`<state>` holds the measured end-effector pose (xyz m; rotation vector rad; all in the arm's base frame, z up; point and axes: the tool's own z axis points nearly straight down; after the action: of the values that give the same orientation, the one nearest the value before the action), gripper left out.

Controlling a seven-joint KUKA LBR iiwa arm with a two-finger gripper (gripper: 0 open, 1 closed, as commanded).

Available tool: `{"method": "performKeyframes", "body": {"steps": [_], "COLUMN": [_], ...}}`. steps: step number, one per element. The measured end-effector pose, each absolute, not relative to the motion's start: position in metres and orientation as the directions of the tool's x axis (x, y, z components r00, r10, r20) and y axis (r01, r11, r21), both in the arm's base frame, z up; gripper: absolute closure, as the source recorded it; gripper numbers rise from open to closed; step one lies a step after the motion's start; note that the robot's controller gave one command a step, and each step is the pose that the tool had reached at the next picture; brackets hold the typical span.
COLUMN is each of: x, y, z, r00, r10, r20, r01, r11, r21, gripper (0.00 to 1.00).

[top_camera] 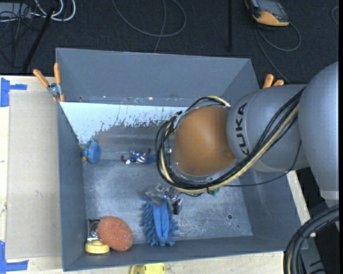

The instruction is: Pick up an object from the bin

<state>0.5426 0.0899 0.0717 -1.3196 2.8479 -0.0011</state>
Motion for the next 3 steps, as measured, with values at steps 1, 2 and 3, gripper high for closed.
{"method": "performKeyframes", "body": {"steps": [1, 2, 3], "x": [0.543, 0.580, 0.580], "y": [0.090, 0.070, 0.070], "z": [0.072, 0.198, 0.198], "r00": [-0.647, -0.643, -0.644], "r10": [-0.763, -0.766, -0.765], "r20": [-0.002, -0.002, -0.002], "r01": [-0.763, -0.766, -0.765], "r11": [0.647, 0.643, 0.644], "r21": [-0.002, 0.000, 0.001], "gripper": [1.00, 1.00, 1.00]}}
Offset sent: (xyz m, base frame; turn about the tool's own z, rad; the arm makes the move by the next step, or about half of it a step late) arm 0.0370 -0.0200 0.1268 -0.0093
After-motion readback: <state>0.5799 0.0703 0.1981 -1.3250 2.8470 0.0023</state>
